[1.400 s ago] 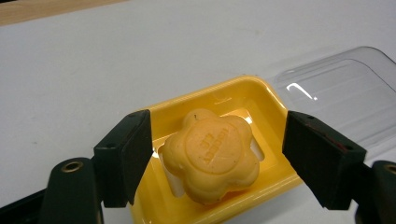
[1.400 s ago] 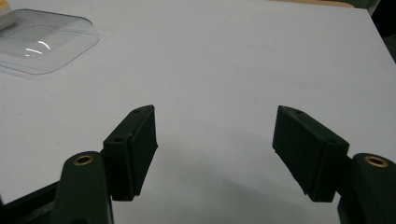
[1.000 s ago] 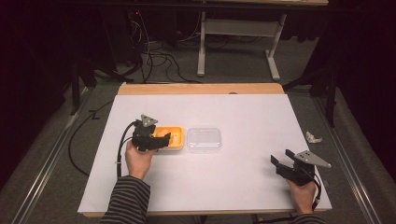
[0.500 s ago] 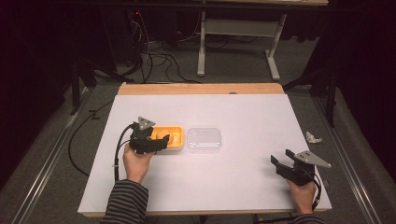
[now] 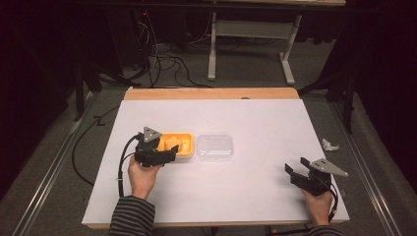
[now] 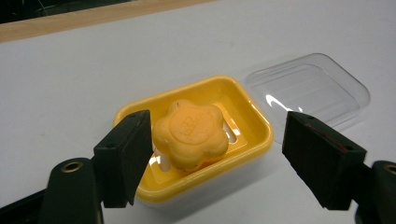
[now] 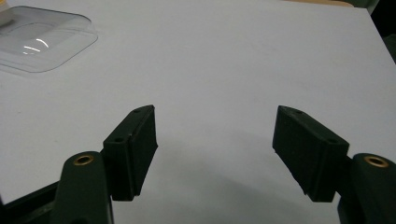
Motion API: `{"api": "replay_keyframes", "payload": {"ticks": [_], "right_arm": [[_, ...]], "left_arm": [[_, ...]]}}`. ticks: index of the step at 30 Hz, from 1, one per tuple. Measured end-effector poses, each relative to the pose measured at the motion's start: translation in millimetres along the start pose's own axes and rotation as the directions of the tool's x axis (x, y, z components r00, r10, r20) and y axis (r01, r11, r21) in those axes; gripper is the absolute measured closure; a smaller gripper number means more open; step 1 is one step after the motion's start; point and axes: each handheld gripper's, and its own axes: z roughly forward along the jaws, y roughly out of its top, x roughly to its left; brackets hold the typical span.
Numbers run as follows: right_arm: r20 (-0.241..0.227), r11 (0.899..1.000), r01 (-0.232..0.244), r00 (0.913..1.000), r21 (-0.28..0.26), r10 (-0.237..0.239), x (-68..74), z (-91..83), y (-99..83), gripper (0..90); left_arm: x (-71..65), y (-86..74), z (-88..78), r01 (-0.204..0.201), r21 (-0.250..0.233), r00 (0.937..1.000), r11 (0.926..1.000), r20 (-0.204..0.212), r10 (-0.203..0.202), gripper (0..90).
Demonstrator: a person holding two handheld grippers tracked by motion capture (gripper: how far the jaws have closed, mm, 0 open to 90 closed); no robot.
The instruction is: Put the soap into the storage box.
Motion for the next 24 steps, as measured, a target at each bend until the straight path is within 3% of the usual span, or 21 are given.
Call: {"api": "replay_keyframes", "payload": {"ticks": [24], "right_arm": [[-0.002,1.0,0.002,1.0,0.001,-0.002,-0.3,0.2,0.1,31.1]], "left_arm": [[-5.9,-15.3,-16.5,-0.006,-0.011,0.9999,0.9999,0.015,0.006,24.9]]}}
